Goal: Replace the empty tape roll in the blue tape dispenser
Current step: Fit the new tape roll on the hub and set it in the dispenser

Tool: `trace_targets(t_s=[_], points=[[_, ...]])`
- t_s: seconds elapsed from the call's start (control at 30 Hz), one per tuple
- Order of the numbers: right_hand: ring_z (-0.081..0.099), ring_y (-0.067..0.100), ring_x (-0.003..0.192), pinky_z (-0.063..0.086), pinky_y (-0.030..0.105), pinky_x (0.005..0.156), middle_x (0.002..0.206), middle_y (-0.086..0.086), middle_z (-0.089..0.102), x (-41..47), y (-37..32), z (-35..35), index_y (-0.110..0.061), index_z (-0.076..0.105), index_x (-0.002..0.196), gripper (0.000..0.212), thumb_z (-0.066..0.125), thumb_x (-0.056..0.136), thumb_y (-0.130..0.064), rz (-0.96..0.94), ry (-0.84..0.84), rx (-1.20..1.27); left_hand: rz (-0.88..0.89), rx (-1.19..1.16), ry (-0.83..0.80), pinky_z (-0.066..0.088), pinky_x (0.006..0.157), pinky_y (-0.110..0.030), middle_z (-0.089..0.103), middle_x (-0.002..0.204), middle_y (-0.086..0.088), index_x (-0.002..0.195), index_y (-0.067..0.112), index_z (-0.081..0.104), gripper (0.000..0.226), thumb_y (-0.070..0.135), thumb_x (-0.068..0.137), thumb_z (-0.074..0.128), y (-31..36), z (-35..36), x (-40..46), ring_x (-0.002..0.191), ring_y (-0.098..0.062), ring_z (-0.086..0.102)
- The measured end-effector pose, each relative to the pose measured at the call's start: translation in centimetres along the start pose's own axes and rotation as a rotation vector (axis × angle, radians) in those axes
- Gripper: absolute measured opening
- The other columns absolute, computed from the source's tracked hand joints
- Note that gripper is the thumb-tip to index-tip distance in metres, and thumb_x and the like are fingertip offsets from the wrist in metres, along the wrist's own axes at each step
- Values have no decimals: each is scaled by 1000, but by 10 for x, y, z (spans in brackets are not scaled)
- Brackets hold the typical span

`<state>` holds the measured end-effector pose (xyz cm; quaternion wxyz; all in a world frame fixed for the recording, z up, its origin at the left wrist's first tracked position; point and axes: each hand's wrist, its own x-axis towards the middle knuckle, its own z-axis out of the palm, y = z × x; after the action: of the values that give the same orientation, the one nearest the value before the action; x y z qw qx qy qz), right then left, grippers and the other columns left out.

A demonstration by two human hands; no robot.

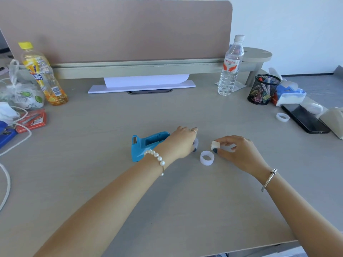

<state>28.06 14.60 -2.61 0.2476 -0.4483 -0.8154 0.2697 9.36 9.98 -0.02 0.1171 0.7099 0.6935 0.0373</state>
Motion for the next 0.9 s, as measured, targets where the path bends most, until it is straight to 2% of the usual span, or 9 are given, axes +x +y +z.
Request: trace_targets(t_s=[0.07,0.1,0.17,0.23,0.37,0.53,0.67,0.73,0.9], points=[[56,14,92,45,28,79,94,-7,69,-1,-1,0,-26,70,95,18,67,77,-27,-2,-5,9,-4,-31,-19,40,73,-36,60,95,-20,102,0,54,21,14,87,53,0,-5,1,94,-35,52],[56,14,92,45,28,79,93,-8,68,-1,-1,0,-27,70,95,18,67,78,-27,-4,-8,11,-2,-39,-17,36,66,-34,57,86,-17,82,5,53,10,14,86,54,-1,-6,1,83,-33,50],[57,14,91,45,27,79,91,-8,68,-1,-2,0,-26,70,95,17,68,78,-26,-1,-8,21,-17,-53,1,30,61,-31,51,78,-12,62,12,41,27,16,84,57,-3,-4,1,74,-29,45],[58,13,90,46,26,78,90,-8,68,-2,-3,0,-26,70,94,17,68,77,-26,1,0,33,-18,-60,50,31,60,-32,52,78,-12,66,9,44,27,22,82,61,-5,0,3,73,-30,46],[60,6,86,45,11,71,92,-5,69,-1,-8,-3,-26,70,96,19,70,76,-25,-8,10,76,-3,-177,179,36,67,-33,54,92,-10,98,6,58,28,28,82,63,-6,-4,-1,84,-29,50],[61,2,80,48,14,75,88,-10,68,-3,-31,-9,-28,69,100,27,71,73,-29,-38,56,205,35,-617,347,48,90,-26,56,109,-6,117,22,59,40,26,78,69,-18,-20,-29,96,-15,63],[63,4,78,51,21,78,85,-9,70,-5,-56,-6,-28,67,93,23,74,71,-26,-95,45,266,14,-952,283,46,87,-9,64,108,9,114,27,60,40,26,76,73,-24,-22,-61,99,1,63],[64,7,81,52,29,80,86,-6,71,-6,-66,-2,-28,69,90,19,74,71,-26,-126,16,281,-10,-1040,267,46,88,-12,66,104,13,115,26,60,40,24,77,72,-30,-20,-72,100,1,63],[64,8,82,52,28,78,86,-7,72,-7,-84,12,-30,70,87,16,74,72,-27,-169,-48,298,-21,-1158,269,47,92,-23,67,106,14,109,32,62,34,21,78,70,-47,-14,-90,102,-1,64]])
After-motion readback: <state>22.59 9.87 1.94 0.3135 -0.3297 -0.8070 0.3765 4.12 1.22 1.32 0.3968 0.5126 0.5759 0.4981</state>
